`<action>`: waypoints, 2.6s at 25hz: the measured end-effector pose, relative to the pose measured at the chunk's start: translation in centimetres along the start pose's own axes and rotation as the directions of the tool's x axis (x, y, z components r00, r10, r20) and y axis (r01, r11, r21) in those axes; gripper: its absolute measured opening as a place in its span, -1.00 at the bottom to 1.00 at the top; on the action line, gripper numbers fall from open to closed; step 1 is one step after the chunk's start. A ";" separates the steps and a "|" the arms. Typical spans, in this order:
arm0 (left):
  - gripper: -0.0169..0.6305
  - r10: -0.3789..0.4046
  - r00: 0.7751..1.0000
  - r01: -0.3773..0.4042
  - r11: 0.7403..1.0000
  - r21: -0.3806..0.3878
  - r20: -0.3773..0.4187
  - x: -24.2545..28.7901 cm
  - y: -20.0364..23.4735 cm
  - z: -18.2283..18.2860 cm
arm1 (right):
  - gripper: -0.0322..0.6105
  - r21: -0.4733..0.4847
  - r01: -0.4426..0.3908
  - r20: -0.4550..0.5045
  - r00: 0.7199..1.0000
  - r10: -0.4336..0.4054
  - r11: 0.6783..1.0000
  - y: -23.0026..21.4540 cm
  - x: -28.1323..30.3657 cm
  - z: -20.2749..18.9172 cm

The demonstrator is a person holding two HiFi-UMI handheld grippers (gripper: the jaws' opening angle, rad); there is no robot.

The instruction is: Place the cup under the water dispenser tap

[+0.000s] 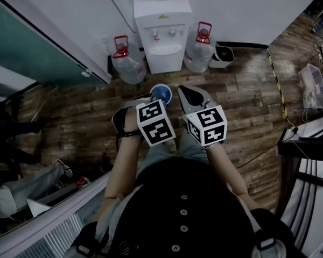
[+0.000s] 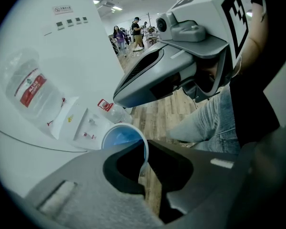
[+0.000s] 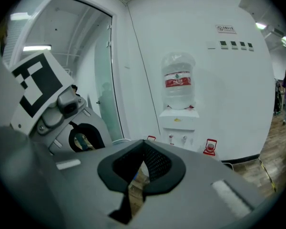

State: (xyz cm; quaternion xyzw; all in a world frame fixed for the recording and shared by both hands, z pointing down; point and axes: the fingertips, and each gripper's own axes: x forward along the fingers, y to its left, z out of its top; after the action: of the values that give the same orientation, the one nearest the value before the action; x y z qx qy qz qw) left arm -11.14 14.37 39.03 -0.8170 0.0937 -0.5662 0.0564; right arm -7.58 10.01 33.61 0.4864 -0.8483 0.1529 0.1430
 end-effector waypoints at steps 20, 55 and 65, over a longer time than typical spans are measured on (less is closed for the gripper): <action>-0.88 0.017 0.999 -0.020 0.998 -0.067 -0.048 5.5 13.7 4.5 | -0.90 -0.033 -0.081 0.006 0.997 0.082 0.996 -11.7 10.2 5.7; -0.88 -0.013 0.993 -0.007 0.987 -0.160 -0.121 11.7 25.7 6.9 | -0.90 0.005 -0.175 -0.124 0.977 0.174 0.985 -21.5 19.8 6.1; -0.88 -0.047 0.987 0.032 0.995 -0.098 -0.151 13.9 26.7 5.1 | -0.90 0.038 -0.130 -0.170 0.976 0.135 0.991 -22.0 22.0 3.7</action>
State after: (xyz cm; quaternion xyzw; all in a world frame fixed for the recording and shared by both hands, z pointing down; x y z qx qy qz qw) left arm -3.98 -14.83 44.66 -0.7745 0.1086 -0.6232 -0.0012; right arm 0.55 -19.22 41.45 0.4157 -0.8612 0.2147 0.1987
